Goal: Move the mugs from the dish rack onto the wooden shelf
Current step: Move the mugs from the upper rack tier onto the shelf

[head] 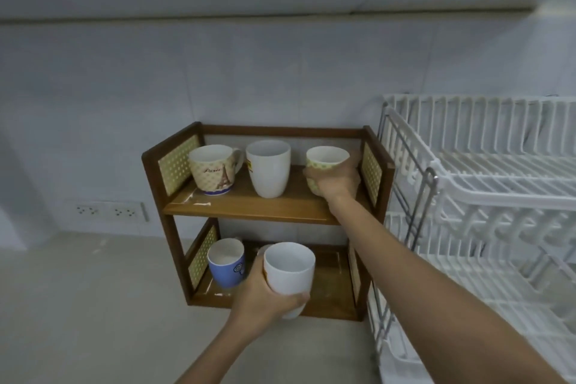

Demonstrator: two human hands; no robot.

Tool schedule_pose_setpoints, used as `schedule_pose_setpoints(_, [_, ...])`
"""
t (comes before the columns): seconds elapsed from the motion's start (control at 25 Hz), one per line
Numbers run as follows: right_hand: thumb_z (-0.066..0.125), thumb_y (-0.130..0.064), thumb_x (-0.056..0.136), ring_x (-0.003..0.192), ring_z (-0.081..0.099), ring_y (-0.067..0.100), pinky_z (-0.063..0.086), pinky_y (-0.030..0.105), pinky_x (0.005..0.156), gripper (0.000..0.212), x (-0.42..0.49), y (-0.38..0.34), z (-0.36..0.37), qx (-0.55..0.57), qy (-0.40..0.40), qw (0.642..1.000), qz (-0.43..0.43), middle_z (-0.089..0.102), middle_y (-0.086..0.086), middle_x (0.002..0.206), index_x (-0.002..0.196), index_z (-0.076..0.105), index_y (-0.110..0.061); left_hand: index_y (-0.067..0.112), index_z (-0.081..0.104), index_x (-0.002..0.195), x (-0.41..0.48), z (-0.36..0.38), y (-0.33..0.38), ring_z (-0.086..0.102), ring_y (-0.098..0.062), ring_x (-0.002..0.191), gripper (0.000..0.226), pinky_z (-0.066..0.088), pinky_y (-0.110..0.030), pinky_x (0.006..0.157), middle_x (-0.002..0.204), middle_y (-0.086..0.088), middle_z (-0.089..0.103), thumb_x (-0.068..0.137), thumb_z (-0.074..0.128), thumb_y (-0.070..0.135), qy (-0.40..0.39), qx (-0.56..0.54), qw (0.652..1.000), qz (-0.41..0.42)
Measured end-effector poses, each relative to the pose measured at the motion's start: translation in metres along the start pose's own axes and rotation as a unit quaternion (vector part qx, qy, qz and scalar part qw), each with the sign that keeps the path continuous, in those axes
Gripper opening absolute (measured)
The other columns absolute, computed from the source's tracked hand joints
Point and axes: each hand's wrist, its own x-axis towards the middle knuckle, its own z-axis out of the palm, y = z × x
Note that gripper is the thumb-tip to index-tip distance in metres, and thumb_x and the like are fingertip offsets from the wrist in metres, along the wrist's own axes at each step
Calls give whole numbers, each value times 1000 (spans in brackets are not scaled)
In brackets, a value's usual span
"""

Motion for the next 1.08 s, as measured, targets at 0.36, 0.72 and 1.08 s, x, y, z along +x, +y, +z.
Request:
schedule_pose_setpoints(0.36, [62,-22,85,134,40,17,33,21,107,60,-88,42,-16,72,90,974,-195,46,1,141,138,36,-19,22,42,128,51,33,-19,54,-10,104,100,42,-24,82,111,12,56,43,83,55,-21,43,999,-11])
schedule_pose_setpoints(0.72, [52,-24,92,144,23,28,18,34,116,59,-215,230,-14,-301,-157,940,15,32,14,153,144,32,-5,13,41,128,67,83,-45,52,-25,119,98,45,-42,99,129,-7,57,48,91,38,-30,57,998,-16])
schedule_pose_setpoints(1.08, [48,-43,74,125,55,33,23,42,110,68,-230,262,0,-440,-175,878,-64,61,16,132,125,61,1,11,39,128,87,124,-65,53,-25,117,95,40,-28,89,128,-8,58,52,91,32,6,7,999,-47])
